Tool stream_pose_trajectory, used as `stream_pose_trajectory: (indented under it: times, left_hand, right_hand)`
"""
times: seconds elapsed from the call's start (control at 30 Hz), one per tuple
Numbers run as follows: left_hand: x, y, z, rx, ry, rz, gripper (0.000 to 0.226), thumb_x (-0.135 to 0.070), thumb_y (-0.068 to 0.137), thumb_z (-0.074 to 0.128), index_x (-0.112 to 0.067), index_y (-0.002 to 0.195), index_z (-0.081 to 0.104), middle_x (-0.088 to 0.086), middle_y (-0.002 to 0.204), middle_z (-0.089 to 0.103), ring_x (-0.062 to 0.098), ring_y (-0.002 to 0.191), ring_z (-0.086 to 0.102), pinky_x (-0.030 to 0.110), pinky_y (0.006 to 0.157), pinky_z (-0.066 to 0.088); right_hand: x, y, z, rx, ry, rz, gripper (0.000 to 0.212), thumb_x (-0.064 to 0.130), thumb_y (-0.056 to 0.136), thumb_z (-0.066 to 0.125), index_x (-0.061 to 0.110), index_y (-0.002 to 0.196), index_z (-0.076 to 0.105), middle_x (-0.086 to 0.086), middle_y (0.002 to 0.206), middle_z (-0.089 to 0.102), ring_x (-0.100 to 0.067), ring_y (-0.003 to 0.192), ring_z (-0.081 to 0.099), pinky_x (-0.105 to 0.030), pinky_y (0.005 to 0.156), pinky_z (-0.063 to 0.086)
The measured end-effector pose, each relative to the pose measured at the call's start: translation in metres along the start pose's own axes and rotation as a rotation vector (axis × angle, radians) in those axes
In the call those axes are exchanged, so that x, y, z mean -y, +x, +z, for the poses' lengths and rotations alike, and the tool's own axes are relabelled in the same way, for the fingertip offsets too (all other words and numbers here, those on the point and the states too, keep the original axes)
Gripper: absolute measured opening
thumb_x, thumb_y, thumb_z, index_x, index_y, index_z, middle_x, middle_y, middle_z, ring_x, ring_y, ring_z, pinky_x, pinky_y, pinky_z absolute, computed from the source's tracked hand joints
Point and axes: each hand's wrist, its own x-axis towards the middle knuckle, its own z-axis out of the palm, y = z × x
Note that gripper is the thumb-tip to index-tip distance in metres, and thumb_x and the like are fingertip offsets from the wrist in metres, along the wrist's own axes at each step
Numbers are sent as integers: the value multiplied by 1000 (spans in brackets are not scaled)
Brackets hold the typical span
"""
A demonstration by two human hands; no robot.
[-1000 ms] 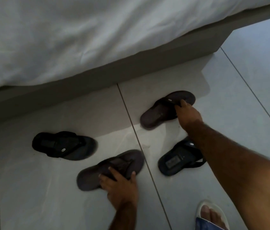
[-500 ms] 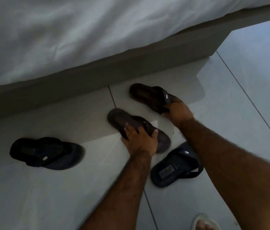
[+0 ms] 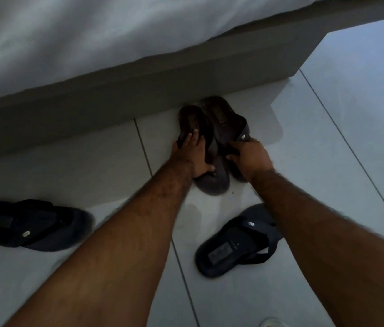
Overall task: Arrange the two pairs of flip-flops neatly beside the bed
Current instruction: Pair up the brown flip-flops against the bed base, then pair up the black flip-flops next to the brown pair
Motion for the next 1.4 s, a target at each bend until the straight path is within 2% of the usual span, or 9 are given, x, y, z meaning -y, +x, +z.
stream_pose_trajectory:
  times: [0.13, 0.37, 0.83, 0.9, 0.97, 1.07, 1.13, 1.27, 1.4]
  left_hand:
    - [4, 15, -7, 19, 26, 24, 112, -58, 80, 70, -15, 159, 3, 5, 169, -14, 23, 157, -6, 61, 122, 10]
    - [1, 12, -5, 5, 59, 9, 110, -58, 81, 69, -16, 159, 3, 4, 169, -15, 22, 157, -7, 62, 122, 10]
    - [-8, -17, 19, 36, 73, 29, 109, -61, 83, 64, -18, 159, 0, 0, 168, -18, 20, 156, -11, 68, 119, 9]
    - [-8, -23, 18, -17, 52, 24, 111, -65, 81, 63, -19, 159, 1, 0, 169, -16, 21, 156, -12, 69, 119, 7]
    - [-4, -37, 22, -164, -22, 26, 116, -72, 76, 62, -19, 159, 2, 1, 169, -12, 21, 156, -9, 66, 121, 4]
    - [15, -68, 32, -389, -86, 36, 120, -79, 70, 60, -17, 159, 9, 4, 170, 0, 23, 157, 1, 57, 125, 4]
    - [38, -91, 36, -460, -40, -22, 113, -79, 74, 54, -15, 158, 14, 8, 169, 6, 26, 157, 5, 55, 126, 5]
    - [111, -133, 37, -606, 73, -270, 92, -69, 88, 45, -9, 155, 25, 15, 167, 17, 34, 154, 17, 57, 123, 10]
    - [185, -181, 49, -590, 55, -611, 90, -62, 92, 46, -5, 156, 19, 23, 166, 12, 41, 153, 14, 62, 122, 13]
  right_hand:
    - [-2, 1, 5, -21, 21, 12, 46, 33, 89, 69, 24, 134, 66, -18, 138, 57, -37, 123, 58, -38, 103, 48]
    - [-3, -7, 8, -16, 65, 84, 58, 41, 89, 68, 32, 145, 55, -12, 151, 43, -35, 136, 46, -45, 115, 42]
    - [-11, -36, 2, 91, 34, 87, 62, 46, 90, 65, 33, 149, 50, -14, 155, 38, -35, 139, 45, -38, 119, 38]
    - [-10, -41, -6, 129, -3, 58, 69, 46, 89, 64, 37, 153, 39, -14, 158, 35, -36, 139, 46, -42, 117, 41]
    - [-13, -53, -15, 53, -72, 40, 72, 48, 88, 60, 36, 154, 33, -14, 153, 38, -41, 131, 51, -49, 108, 48]
    - [-32, -85, -28, -60, -227, -17, 69, 54, 88, 54, 23, 148, 41, -15, 137, 50, -40, 122, 54, -50, 97, 52]
    - [-50, -110, -30, 67, -286, -71, 74, 67, 86, 49, 21, 144, 44, -11, 136, 52, -33, 124, 53, -47, 100, 50]
    - [-73, -150, -17, 252, -234, -96, 96, 90, 70, 48, 33, 146, 44, 0, 143, 49, -23, 133, 48, -41, 112, 44]
    - [-79, -177, 11, 349, -167, -42, 96, 82, 72, 57, 34, 153, 39, 1, 159, 36, -22, 148, 36, -43, 122, 33]
